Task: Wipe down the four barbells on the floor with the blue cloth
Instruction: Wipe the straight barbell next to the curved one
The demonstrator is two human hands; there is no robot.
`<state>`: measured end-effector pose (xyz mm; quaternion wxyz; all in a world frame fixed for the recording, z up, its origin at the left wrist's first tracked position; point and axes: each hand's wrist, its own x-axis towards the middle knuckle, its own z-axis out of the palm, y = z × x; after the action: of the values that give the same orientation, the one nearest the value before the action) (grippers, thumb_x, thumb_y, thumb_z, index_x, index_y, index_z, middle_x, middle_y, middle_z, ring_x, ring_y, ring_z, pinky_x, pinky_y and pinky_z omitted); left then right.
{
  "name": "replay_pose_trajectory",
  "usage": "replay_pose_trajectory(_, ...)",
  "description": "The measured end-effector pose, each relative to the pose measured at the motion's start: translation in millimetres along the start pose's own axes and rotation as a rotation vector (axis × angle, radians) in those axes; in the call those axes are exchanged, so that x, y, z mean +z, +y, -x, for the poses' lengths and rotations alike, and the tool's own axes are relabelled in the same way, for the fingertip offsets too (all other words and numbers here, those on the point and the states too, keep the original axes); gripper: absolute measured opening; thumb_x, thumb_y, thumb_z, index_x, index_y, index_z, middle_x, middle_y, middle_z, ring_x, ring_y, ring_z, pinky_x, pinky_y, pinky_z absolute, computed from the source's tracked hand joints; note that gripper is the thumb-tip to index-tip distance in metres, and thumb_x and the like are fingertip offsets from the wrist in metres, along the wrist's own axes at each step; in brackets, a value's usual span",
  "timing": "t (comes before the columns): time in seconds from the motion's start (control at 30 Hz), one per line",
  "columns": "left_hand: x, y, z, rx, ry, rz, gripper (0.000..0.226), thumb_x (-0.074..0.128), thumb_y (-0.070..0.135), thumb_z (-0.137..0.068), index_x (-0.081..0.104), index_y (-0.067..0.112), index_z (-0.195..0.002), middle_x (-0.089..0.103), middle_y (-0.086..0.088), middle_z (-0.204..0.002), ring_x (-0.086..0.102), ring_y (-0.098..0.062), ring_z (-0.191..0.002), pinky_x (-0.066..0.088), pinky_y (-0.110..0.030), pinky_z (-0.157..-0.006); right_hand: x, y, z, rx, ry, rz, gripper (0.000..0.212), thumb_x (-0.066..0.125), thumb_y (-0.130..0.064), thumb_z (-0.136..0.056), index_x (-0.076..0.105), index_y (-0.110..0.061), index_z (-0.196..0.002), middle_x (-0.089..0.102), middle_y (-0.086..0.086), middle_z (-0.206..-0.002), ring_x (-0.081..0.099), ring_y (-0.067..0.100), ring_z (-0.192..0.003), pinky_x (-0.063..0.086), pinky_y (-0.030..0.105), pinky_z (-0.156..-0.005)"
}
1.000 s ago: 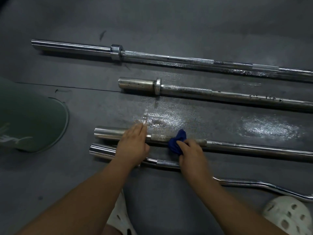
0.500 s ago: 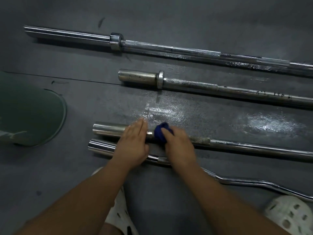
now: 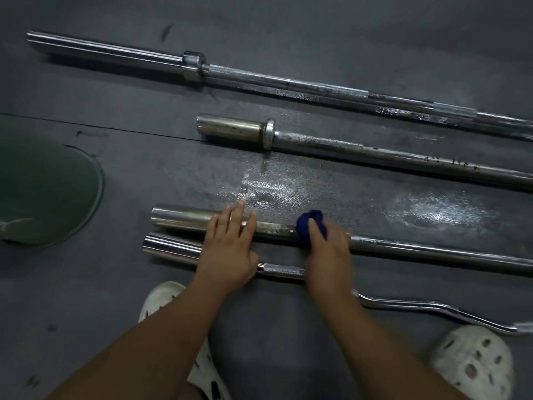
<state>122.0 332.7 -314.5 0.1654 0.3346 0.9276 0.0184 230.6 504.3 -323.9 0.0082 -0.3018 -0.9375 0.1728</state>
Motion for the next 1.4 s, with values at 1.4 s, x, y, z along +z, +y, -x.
replay_pose_trajectory(1.4, 11, 45, -5, 0.077, 0.017, 0.02, 0.079, 0.039, 0.036, -0.074, 0.042, 0.009, -0.148, 0.037, -0.016, -0.155, 0.035, -0.036, -0.142, 0.028, -0.052, -0.116, -10, -7, -3, 0.01, -0.026, -0.155, 0.066, 0.06, -0.007, -0.076, 0.049, -0.022, -0.14, 0.045, 0.01, -0.117, 0.043, 0.028, -0.103, 0.045, 0.037, -0.084)
